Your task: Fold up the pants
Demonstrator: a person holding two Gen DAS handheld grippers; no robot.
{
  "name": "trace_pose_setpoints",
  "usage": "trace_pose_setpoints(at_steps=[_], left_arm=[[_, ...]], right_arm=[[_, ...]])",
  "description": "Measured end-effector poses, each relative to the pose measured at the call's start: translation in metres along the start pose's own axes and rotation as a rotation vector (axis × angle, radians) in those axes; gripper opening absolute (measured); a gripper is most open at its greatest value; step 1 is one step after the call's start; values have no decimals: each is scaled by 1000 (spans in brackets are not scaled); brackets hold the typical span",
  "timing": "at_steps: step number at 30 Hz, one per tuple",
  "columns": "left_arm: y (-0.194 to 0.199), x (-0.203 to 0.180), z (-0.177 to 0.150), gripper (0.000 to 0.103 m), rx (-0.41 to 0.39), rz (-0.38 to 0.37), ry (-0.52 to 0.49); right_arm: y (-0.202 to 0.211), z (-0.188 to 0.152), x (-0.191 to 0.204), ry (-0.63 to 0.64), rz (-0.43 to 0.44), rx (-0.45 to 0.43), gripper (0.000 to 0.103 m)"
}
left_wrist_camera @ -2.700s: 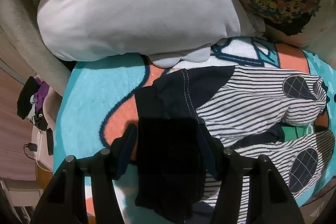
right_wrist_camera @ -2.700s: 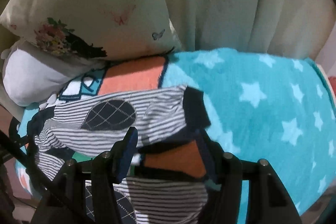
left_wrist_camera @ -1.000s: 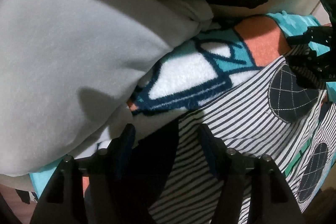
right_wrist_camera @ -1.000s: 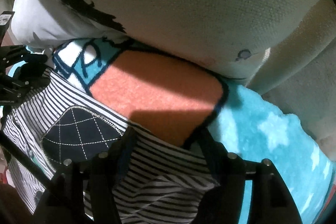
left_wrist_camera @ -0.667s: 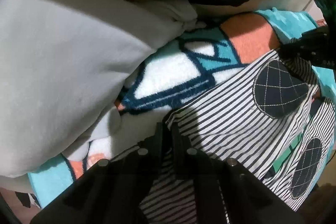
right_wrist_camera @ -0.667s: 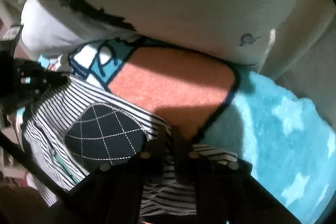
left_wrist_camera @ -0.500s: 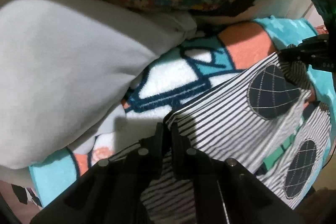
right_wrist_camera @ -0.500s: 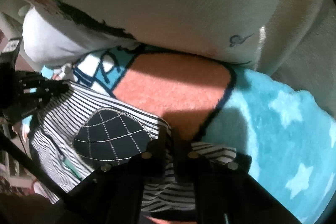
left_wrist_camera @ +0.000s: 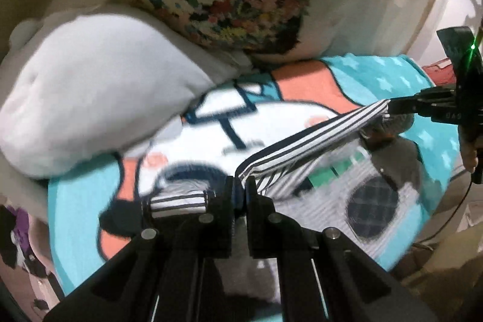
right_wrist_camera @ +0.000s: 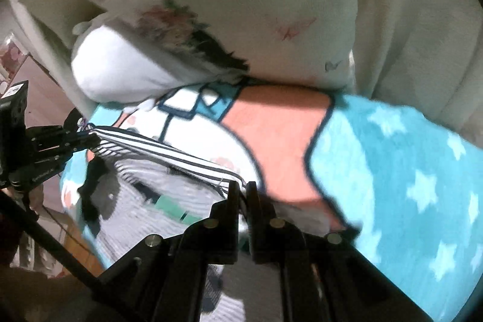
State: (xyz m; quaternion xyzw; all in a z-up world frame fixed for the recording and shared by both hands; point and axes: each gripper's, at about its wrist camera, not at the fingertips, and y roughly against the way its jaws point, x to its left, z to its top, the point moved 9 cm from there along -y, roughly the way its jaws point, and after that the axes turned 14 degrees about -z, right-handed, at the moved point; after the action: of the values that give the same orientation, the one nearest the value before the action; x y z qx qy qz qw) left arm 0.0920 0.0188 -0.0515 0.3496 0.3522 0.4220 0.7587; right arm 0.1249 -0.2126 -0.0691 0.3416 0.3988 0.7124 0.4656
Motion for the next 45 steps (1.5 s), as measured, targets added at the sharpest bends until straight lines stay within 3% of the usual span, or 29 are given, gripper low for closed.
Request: trace_pose_setpoints(at_steps=[3,8,13,17,23,24,25,27,29,33,34,35,36,41,45], left_arm=[[6,-12,-37,6,37,-12,5],[-11,-28,-102,6,162,-17,-13],[-20,-34,-137,13,246,31,-99],[2,-30,-140,14,241,1,-94],[47,3,-137,20,192,-8,58],[51,6,-135,21,179,-7,78],[55,10,-130,21,160,-5,100],[59,17,-120,22,122,-1,137],[58,21,-111,22,94,-3,177],[53,21,-102,23,63,-14,227],[52,21,-101,23,60,-14,232],[51,22,-100,23,55,-10,236],[51,23,-100,23,51,-5,241],[52,41,-97,23,14,18,307],[50,54,-98,24,4,30,348]], right_arm=[[12,-34,8,-26,21,31,5],[12,-100,22,-90,45,126,5],[0,-145,25,-161,46,195,7],[12,-157,9,-220,7,182,10],[42,-151,-43,-366,-85,82,12],[43,-147,-51,-392,-100,64,17],[42,-142,-58,-413,-113,44,25],[38,-132,-65,-434,-126,14,30],[27,-121,-67,-449,-137,4,30],[-8,-117,-66,-438,-171,70,34],[-10,-116,-64,-430,-173,70,28],[-9,-114,-60,-420,-169,64,13],[-6,-113,-56,-412,-158,67,5],[21,-108,-59,-394,-242,7,4],[30,-120,-80,-434,-334,17,2]])
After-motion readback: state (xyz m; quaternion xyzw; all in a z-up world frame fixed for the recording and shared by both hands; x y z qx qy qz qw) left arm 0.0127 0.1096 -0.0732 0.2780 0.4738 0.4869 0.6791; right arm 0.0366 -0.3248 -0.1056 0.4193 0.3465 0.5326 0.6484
